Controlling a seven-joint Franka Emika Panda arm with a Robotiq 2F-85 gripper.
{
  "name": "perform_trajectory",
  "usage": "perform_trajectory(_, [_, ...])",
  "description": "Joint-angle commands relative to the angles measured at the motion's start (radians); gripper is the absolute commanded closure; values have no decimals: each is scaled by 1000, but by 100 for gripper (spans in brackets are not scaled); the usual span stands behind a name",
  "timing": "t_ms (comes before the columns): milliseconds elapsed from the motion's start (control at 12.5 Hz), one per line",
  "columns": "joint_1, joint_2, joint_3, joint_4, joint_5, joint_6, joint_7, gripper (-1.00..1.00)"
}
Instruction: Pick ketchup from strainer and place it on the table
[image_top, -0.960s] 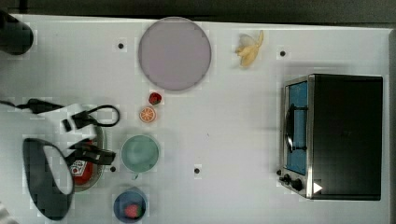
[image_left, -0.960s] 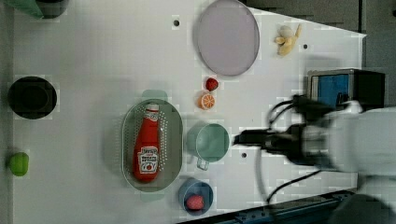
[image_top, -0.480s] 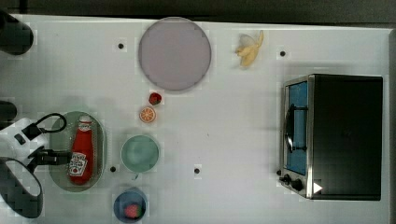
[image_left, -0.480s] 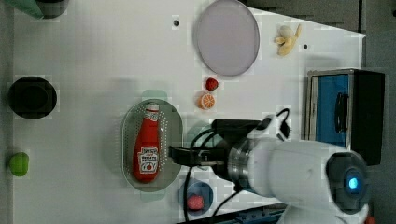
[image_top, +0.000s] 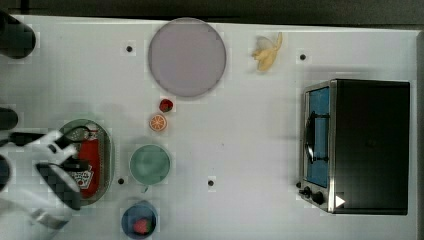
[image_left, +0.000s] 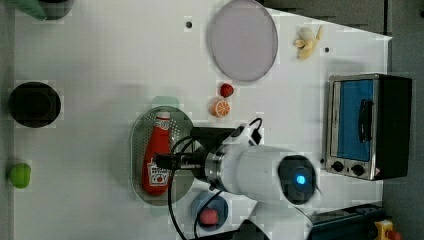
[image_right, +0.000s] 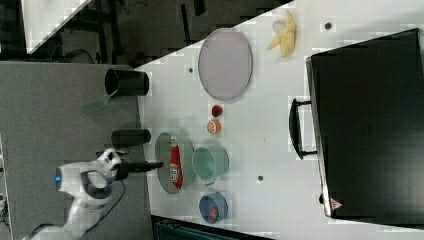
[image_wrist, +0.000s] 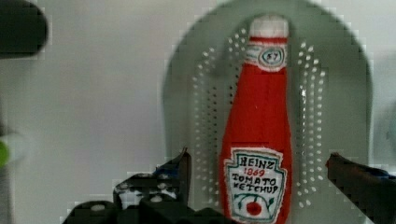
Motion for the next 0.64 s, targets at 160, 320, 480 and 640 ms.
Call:
perform_trajectory(160, [-1, 107, -16, -26, -55, 118, 117, -100])
perform_trajectory(320, [1, 166, -18, -22, -77, 152, 141, -100])
perform_trajectory(480, [4, 210, -21, -20, -101, 178, 160, -100])
perform_trajectory(640, [15, 240, -39, -21, -130, 177, 177, -100])
